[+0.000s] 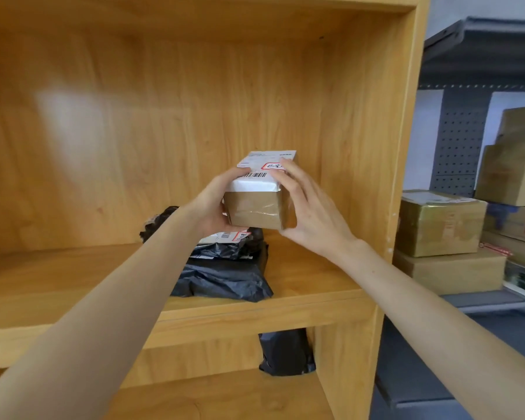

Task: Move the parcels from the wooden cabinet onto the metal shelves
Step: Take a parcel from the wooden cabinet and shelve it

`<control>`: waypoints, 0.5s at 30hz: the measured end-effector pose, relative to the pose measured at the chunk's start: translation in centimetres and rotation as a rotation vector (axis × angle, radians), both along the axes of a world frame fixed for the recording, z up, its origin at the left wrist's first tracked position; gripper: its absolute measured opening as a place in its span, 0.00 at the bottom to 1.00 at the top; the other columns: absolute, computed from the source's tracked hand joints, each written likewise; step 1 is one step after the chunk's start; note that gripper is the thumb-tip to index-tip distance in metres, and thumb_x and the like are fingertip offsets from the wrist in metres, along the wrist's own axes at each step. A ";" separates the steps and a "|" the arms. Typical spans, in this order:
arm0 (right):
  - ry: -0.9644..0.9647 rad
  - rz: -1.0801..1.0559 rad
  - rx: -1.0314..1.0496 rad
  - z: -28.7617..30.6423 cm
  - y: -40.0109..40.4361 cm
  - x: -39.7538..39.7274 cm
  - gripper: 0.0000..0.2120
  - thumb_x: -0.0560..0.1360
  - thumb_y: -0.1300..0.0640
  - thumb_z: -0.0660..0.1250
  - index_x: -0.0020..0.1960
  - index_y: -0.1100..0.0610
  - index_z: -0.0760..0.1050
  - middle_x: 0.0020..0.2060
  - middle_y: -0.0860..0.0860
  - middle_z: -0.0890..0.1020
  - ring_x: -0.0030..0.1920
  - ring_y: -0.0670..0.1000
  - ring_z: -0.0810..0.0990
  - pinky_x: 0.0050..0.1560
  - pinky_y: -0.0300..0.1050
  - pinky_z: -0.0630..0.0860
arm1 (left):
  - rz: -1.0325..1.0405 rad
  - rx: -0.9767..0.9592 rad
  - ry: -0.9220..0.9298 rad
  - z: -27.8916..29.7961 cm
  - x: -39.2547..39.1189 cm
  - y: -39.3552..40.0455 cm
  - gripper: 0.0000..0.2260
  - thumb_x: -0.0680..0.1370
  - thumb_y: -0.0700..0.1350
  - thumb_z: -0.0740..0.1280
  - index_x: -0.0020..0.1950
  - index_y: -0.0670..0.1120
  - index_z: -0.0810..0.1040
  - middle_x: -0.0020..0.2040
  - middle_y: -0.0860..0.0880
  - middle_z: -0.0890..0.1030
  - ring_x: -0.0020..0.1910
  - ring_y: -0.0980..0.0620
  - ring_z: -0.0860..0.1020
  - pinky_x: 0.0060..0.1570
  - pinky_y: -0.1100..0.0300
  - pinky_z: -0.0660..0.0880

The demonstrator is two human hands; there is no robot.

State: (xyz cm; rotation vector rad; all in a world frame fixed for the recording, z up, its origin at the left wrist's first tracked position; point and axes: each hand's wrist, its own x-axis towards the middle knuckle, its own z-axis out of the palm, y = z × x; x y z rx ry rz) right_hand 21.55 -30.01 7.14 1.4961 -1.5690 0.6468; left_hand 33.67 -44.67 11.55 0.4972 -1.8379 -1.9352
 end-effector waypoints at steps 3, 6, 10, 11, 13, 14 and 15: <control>-0.251 -0.062 0.075 0.1 1.5 1.9 0.58 0.63 0.46 0.79 0.76 0.41 0.39 0.77 0.49 0.50 0.74 0.49 0.58 0.68 0.45 0.60 | 0.059 0.010 0.175 -0.5 1.6 0.5 0.11 0.75 0.55 0.67 0.54 0.52 0.77 0.51 0.50 0.81 0.51 0.49 0.79 0.53 0.50 0.77; -0.789 0.092 0.098 -0.2 1.9 3.9 0.61 0.59 0.40 0.79 0.76 0.37 0.38 0.77 0.45 0.50 0.73 0.45 0.57 0.67 0.44 0.59 | 0.075 0.007 0.305 -1.4 3.5 0.5 0.14 0.76 0.53 0.67 0.59 0.51 0.76 0.52 0.50 0.83 0.53 0.52 0.80 0.55 0.53 0.77; -1.439 0.384 0.096 -0.2 1.7 7.3 0.61 0.54 0.37 0.77 0.77 0.41 0.44 0.73 0.54 0.63 0.69 0.53 0.69 0.68 0.55 0.69 | 0.055 -0.060 0.362 -3.2 6.3 0.7 0.23 0.75 0.50 0.69 0.68 0.49 0.70 0.56 0.51 0.82 0.54 0.54 0.80 0.53 0.56 0.76; -1.509 0.456 0.106 -0.3 1.7 8.2 0.61 0.55 0.38 0.76 0.77 0.42 0.44 0.73 0.55 0.65 0.67 0.55 0.70 0.67 0.56 0.70 | 0.049 -0.055 0.375 -3.7 7.0 0.8 0.24 0.74 0.50 0.70 0.69 0.50 0.69 0.56 0.50 0.82 0.55 0.53 0.80 0.54 0.56 0.76; -1.578 0.543 0.116 -0.5 1.6 9.9 0.59 0.56 0.42 0.76 0.78 0.43 0.45 0.72 0.55 0.66 0.67 0.57 0.71 0.66 0.56 0.71 | 0.022 -0.052 0.386 -4.5 8.1 0.9 0.29 0.72 0.51 0.73 0.70 0.50 0.67 0.58 0.49 0.81 0.57 0.51 0.79 0.56 0.55 0.76; -1.596 0.564 0.112 -0.6 1.5 10.6 0.57 0.58 0.44 0.76 0.78 0.43 0.47 0.72 0.56 0.67 0.66 0.58 0.72 0.65 0.56 0.72 | 0.003 -0.056 0.383 -4.8 8.6 0.9 0.31 0.71 0.51 0.73 0.71 0.50 0.67 0.59 0.49 0.81 0.59 0.50 0.79 0.57 0.54 0.75; -1.611 0.576 0.100 -0.8 1.5 11.1 0.55 0.58 0.46 0.76 0.78 0.44 0.49 0.70 0.56 0.69 0.65 0.58 0.73 0.65 0.56 0.73 | -0.017 -0.061 0.377 -5.0 9.0 1.1 0.32 0.70 0.52 0.73 0.71 0.50 0.66 0.60 0.49 0.80 0.59 0.50 0.78 0.59 0.53 0.75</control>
